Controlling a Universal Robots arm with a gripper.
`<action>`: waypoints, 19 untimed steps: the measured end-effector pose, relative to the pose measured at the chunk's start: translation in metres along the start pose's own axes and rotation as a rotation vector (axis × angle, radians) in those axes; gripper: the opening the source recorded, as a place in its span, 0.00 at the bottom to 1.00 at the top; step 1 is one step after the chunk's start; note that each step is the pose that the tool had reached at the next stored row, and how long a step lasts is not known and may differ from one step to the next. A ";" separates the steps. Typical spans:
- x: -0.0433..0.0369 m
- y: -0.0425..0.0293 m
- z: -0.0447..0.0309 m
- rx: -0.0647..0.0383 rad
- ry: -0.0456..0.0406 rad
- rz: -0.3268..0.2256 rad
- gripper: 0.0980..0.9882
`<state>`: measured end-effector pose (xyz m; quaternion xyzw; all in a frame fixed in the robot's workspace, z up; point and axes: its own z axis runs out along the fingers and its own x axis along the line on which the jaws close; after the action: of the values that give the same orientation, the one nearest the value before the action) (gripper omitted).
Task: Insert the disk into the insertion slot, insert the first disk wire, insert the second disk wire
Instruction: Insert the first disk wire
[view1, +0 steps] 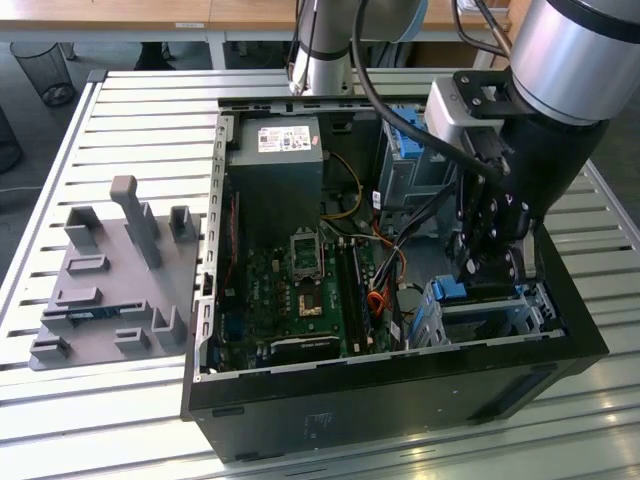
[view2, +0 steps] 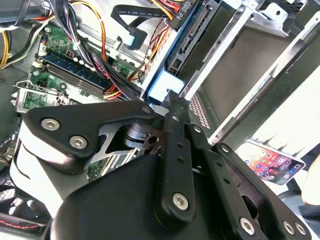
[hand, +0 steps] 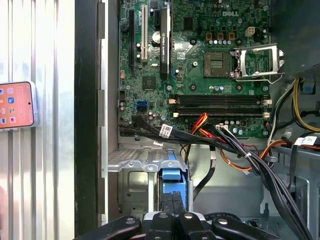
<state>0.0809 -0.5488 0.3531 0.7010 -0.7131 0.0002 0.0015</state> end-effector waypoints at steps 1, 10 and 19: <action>0.0000 0.0000 -0.0019 0.000 -0.0001 0.000 0.01; -0.0001 -0.0036 -0.0048 -0.001 -0.0010 0.000 0.01; -0.0005 -0.0154 -0.0037 -0.002 -0.0010 -0.002 0.01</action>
<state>0.0963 -0.5485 0.3568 0.7016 -0.7125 -0.0007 0.0016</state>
